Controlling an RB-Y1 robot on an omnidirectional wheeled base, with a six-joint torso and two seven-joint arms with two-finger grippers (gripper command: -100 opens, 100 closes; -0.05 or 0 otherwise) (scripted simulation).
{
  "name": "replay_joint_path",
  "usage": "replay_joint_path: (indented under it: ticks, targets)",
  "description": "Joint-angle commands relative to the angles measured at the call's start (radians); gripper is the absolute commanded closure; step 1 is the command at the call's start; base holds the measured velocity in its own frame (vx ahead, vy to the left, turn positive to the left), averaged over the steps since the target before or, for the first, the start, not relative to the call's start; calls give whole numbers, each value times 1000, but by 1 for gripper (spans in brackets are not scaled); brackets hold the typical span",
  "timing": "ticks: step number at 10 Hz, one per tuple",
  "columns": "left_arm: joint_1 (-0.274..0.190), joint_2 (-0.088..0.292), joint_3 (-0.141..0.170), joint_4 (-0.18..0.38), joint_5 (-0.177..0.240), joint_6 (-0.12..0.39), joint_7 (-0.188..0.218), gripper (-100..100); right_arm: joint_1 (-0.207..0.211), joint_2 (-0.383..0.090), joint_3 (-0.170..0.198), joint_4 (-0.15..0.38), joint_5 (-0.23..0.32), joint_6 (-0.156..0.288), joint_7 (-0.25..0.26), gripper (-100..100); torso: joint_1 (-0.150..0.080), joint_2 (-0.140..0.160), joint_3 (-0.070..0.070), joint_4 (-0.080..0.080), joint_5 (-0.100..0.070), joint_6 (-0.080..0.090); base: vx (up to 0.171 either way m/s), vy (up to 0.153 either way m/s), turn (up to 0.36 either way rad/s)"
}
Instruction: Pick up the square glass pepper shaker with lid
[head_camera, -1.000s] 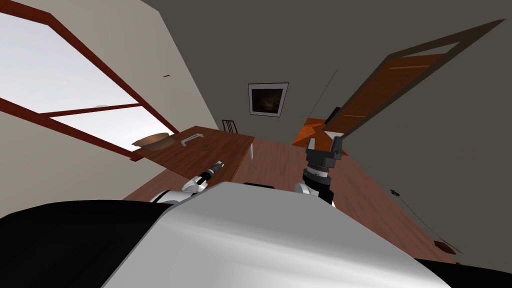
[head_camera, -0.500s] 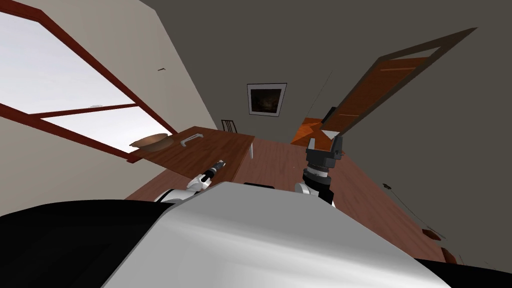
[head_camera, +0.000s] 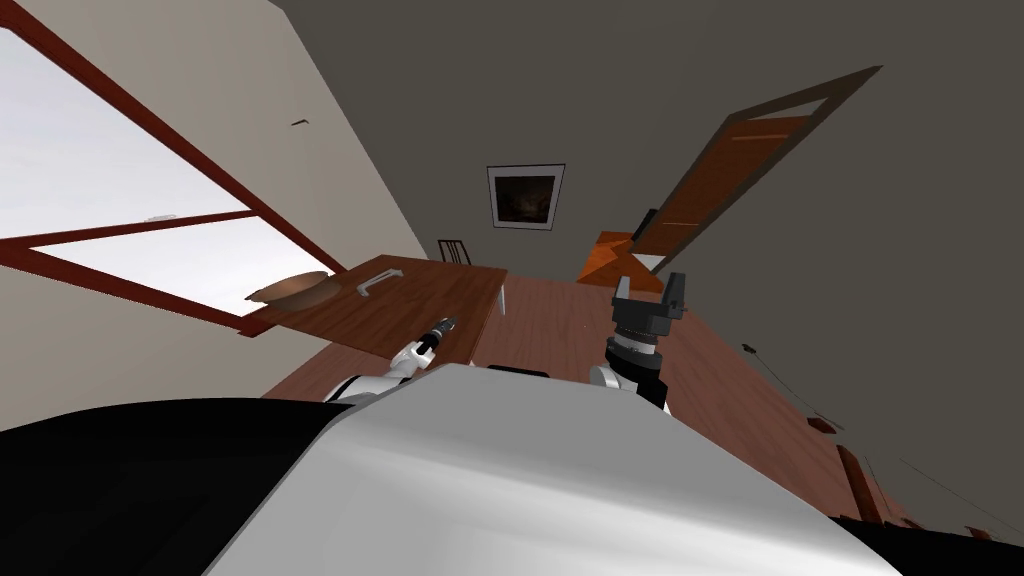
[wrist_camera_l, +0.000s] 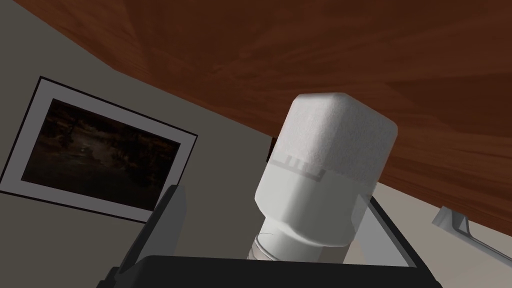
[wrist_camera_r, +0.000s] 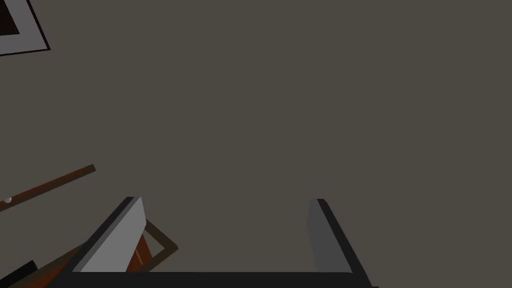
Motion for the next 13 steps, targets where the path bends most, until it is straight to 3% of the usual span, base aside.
replay_joint_path:
  ticks: [1, 4, 6, 7, 11, 12, 13]
  targets:
    - [-11, -13, 9, 0, -2, 31, -11, -100, 0, 0, 0, 0, 0, 0, 0, 0, 0, 0, 0, 0, 0, 0, -98, 65, -75]
    - [-34, -52, 32, -31, -9, 100, -28, -100, 0, 0, 0, 0, 0, 0, 0, 0, -4, -2, -1, 0, -1, -1, -83, 49, -81]
    - [-37, -50, 32, -21, -8, 93, -31, -100, 0, 0, 0, 0, 0, 0, 0, 0, -4, -3, -2, -1, -1, -1, -40, 34, -27]
    - [-37, -50, 33, -22, -8, 96, -31, 100, 0, 0, 0, 0, 0, 0, 0, 0, -5, -5, -3, -1, -1, -1, 0, 0, 0]
    - [-41, -45, 35, -26, -8, 93, -36, 100, 0, 0, 0, 0, 0, 0, 0, 0, -3, -11, -8, -6, 3, 1, 0, 1, 4]
    - [-41, -45, 35, -26, -8, 93, -36, 0, 0, 0, 0, 0, 0, 0, 0, 0, -3, -12, -9, -6, 3, 1, 0, 0, 0]
    - [-11, -13, 9, 0, -2, 43, -11, 100, 0, 0, 0, 0, 0, 0, 0, 0, -3, -12, -9, -6, 3, 1, 140, -85, 212]
